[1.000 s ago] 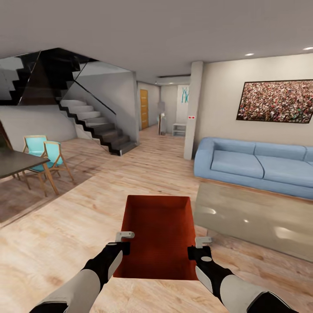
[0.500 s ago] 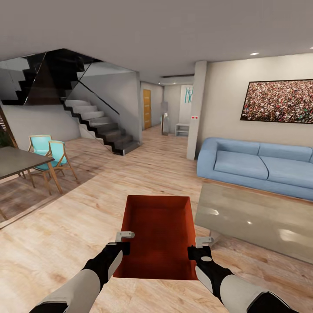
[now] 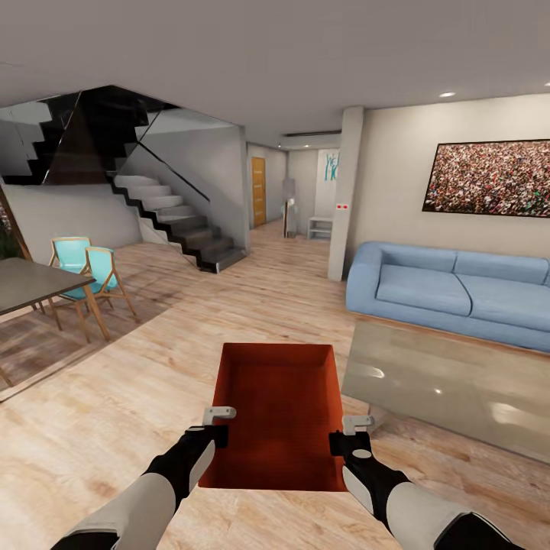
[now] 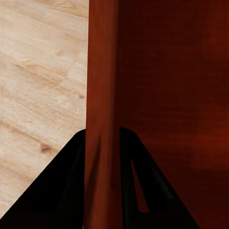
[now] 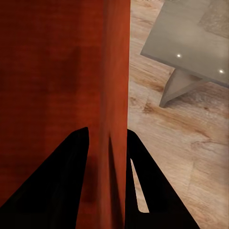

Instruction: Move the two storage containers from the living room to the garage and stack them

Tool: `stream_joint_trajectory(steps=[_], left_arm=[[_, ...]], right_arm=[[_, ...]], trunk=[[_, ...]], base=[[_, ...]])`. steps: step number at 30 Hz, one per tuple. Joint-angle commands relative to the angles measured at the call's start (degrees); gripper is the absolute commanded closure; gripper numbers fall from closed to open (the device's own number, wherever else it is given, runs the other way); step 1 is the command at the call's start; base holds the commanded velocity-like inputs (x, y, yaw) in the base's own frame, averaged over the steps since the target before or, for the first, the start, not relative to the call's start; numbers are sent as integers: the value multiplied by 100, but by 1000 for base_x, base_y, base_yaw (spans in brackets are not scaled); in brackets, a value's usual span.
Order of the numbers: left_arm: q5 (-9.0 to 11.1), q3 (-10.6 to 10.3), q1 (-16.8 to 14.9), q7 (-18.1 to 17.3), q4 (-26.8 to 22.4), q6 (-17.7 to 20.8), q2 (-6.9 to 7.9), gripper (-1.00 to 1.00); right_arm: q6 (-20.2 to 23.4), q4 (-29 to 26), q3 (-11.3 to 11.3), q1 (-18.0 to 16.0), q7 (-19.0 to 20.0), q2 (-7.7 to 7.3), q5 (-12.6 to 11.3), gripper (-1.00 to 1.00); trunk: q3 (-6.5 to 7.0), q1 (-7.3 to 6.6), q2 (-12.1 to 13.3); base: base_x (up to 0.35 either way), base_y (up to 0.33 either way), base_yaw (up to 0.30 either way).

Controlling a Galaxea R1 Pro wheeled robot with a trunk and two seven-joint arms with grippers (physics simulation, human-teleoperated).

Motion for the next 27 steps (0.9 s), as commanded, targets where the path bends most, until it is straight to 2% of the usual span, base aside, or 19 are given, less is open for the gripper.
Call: stream_joint_trajectory(steps=[1,20,27], left_arm=[[-114,112,0,32,5,48,-37,100],[-114,115,0,32,3,50,-37,100],[-114,112,0,32,3,49,-37,100]], right_arm=[[-43,-34,-17,-8,-129,5,31,100],[-47,-34,-22,-8,-130,5,22,100],[-51,-34,-26,-8,-139,5,22,100]], trunk=[[-11,2,-11],[-10,2,-11],[37,2,-11]], base=[[0,0,0],[0,0,0],[0,0,0]])
